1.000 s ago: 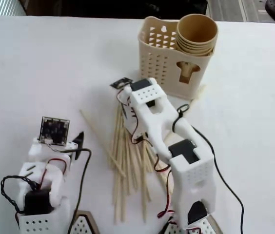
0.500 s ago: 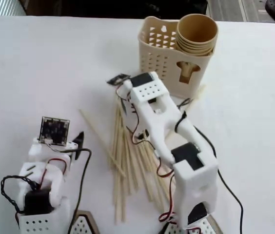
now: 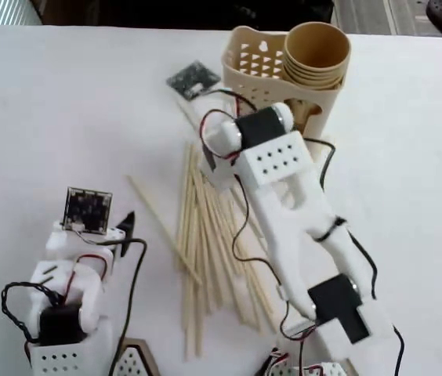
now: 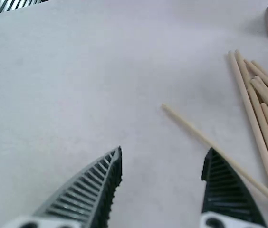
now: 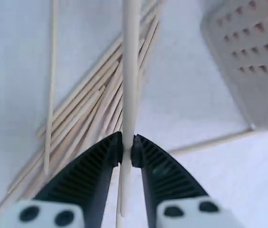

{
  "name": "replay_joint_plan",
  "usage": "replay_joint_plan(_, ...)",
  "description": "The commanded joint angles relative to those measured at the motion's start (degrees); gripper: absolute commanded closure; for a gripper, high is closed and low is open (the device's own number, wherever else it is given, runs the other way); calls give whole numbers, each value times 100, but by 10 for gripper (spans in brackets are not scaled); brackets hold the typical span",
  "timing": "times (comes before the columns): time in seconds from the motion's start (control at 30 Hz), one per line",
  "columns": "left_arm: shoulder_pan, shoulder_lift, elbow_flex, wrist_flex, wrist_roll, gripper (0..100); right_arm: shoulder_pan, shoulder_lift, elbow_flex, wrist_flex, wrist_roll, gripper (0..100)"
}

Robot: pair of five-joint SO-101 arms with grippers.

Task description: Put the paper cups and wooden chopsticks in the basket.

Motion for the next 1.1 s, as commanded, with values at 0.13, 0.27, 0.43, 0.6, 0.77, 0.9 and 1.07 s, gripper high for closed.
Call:
replay_joint_plan(0.13,-84,-75,-18,9,44,732,48,-637,-782,-963,-826,979)
replay_joint_plan(0.27,-84,-75,-18,18,44,732,163,-637,-1143,-1376,-1090,979)
replay_joint_plan(0.43,-84,-75,-18,18,44,732,593,-629,-1776,-2220,-1486,979)
replay_joint_plan(0.6,-84,-75,-18,18,44,732,989,-620,-2022,-3116,-1969,979)
replay_joint_plan(0.77,-84,-75,-18,9,44,732,1253,-646,-2040,-4092,-2409,979)
replay_joint_plan(0.9,-84,-75,-18,9,44,732,1525,-488,-1969,-4813,-2400,979)
replay_joint_plan(1.07,-84,-75,-18,9,44,732,1771,-119,-1960,-5086,-2391,979)
